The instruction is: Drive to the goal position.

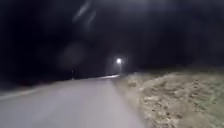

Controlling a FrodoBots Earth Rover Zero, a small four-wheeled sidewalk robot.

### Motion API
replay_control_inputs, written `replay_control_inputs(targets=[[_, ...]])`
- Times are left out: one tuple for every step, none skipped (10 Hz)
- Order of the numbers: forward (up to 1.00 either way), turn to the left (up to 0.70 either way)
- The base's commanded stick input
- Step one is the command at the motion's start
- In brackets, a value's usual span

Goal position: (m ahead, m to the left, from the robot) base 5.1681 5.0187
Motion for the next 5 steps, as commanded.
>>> replay_control_inputs(targets=[[0.85,0.09],[0.85,0.34],[0.85,0.31],[0.85,0.05],[0.85,0.0]])
